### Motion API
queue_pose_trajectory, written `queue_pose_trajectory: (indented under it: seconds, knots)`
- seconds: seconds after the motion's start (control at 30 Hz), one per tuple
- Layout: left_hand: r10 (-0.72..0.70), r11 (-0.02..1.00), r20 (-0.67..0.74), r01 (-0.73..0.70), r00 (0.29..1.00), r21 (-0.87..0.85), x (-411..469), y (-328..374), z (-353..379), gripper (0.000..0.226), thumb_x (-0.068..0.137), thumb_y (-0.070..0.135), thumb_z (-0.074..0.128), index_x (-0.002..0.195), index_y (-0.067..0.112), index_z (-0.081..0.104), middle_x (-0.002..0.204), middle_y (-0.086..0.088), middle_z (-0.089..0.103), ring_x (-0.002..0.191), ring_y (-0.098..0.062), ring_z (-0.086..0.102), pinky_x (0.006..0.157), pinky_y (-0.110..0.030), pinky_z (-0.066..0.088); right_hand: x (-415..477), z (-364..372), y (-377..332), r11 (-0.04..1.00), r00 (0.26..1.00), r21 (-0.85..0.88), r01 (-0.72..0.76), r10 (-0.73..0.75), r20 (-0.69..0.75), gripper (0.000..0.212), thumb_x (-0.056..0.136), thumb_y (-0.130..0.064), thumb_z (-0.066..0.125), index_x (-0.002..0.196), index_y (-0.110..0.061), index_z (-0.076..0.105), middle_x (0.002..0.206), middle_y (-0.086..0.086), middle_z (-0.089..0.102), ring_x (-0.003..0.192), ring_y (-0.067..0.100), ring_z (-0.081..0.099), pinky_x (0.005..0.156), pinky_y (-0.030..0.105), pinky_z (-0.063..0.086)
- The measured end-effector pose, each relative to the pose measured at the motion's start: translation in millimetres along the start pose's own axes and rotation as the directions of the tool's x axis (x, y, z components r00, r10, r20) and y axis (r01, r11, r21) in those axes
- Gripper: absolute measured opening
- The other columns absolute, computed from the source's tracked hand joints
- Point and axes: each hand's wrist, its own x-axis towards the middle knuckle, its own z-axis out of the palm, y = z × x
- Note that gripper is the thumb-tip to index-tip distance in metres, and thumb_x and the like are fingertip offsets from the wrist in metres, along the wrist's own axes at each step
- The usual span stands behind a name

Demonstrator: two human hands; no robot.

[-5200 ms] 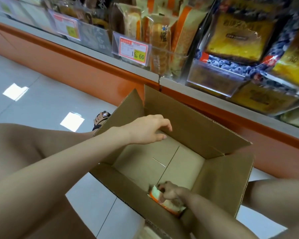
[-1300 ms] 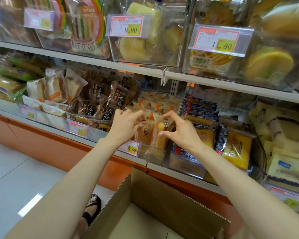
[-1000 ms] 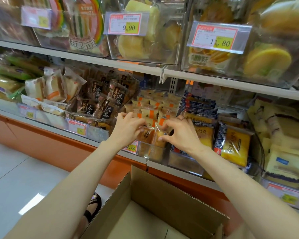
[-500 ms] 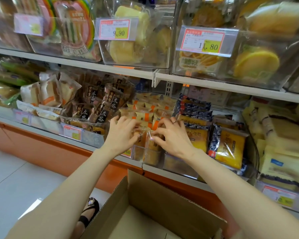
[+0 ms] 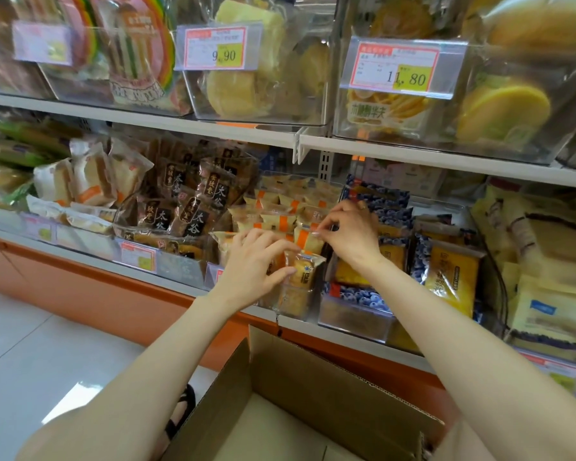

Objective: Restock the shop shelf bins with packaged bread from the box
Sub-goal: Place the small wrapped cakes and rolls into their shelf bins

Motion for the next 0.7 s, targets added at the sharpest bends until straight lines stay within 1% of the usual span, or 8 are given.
queue_pose_trajectory:
  seconds: [0.13,0.2,0.3,0.43,0.53,0.63,0.67,0.7]
  knots:
    - [-0.025,0.999,-0.015,0.024,1.0,-0.044,1.4,1.2,-2.6,0.037,0.084,0.053,0.044,0.103,0.029,0.065,0.102,0.007,0.06,0.103,-0.017,0.048,0.088,-0.031,0.026,0.3,-14.3,-4.9,0.965,0.997,0.26,-0.029,0.048,-0.068,0.011,0.082,-0.033,0.071,0.077,-0.023,0.067,0.087,-0.013,0.06,0.09,0.008,0.048,0.079,0.029,0.034]
    - [-0.039,0.998,-0.016,0.038,0.999,-0.048,2.0,2.2,-3.2,0.037,0.084,0.052,0.044,0.103,0.029,0.066,0.103,0.006,0.06,0.104,-0.016,0.047,0.088,-0.032,0.026,-3.5,-27.1,-10.0,0.849,0.992,0.527,-0.028,0.087,-0.087,0.008,0.083,-0.025,0.071,0.077,-0.022,0.066,0.077,-0.014,0.061,0.075,0.001,0.054,0.066,0.018,0.04]
    - [-0.065,0.997,0.013,0.066,0.998,-0.038,1.9,4.1,-2.6,0.039,0.084,0.052,0.042,0.104,0.029,0.066,0.107,0.004,0.06,0.107,-0.019,0.047,0.086,-0.033,0.027,-16.6,-35.5,-14.8,0.728,0.991,0.685,-0.003,0.095,-0.097,0.006,0.083,-0.019,0.071,0.079,-0.018,0.067,0.077,-0.008,0.064,0.073,0.002,0.057,0.061,0.006,0.042]
    - [-0.081,0.997,0.04,0.081,0.996,-0.003,0.5,7.7,0.6,0.042,0.083,0.052,0.041,0.098,0.022,0.067,0.111,-0.001,0.061,0.108,-0.026,0.05,0.086,-0.036,0.029,-31.5,-45.8,-16.5,0.677,0.982,0.729,0.103,0.049,-0.185,0.003,0.084,-0.018,0.07,0.082,-0.016,0.068,0.081,-0.002,0.066,0.072,0.004,0.058,0.065,0.011,0.047]
    - [-0.137,0.991,-0.006,0.137,0.991,-0.005,6.4,11.7,-7.8,0.041,0.083,0.051,0.047,0.092,0.019,0.071,0.11,-0.004,0.057,0.102,-0.021,0.042,0.082,-0.031,0.023,-40.9,-48.6,-13.7,0.672,0.977,0.724,0.156,0.0,-0.211,0.001,0.085,-0.016,0.069,0.084,-0.017,0.068,0.089,0.001,0.069,0.084,0.016,0.064,0.075,0.029,0.055]
    - [-0.241,0.947,0.001,0.235,0.971,-0.22,14.3,22.4,-31.8,0.02,0.091,0.03,0.057,0.098,0.017,0.07,0.091,0.0,0.056,0.088,-0.011,0.044,0.074,-0.027,0.033,-51.1,-50.9,-13.1,0.656,0.959,0.718,0.232,-0.033,-0.281,0.003,0.086,-0.014,0.068,0.086,-0.016,0.068,0.095,0.0,0.069,0.088,0.019,0.064,0.078,0.038,0.056]
    - [-0.309,0.865,0.062,0.307,0.949,-0.398,16.2,26.5,-40.8,0.019,0.093,0.026,0.055,0.098,0.013,0.067,0.083,0.002,0.06,0.079,-0.008,0.051,0.069,-0.023,0.042,-54.3,-53.1,-13.8,0.639,0.95,0.723,0.263,-0.039,-0.31,0.004,0.086,-0.011,0.067,0.086,-0.015,0.068,0.096,0.0,0.069,0.089,0.018,0.064,0.077,0.036,0.056]
    - [-0.385,0.699,0.165,0.404,0.908,-0.59,17.7,30.8,-49.2,0.022,0.095,0.026,0.05,0.098,0.009,0.064,0.075,0.002,0.064,0.068,-0.006,0.057,0.061,-0.019,0.047,-57.0,-55.7,-14.1,0.621,0.94,0.726,0.297,-0.056,-0.336,0.005,0.086,-0.009,0.067,0.086,-0.015,0.067,0.097,0.001,0.069,0.09,0.016,0.064,0.077,0.034,0.055]
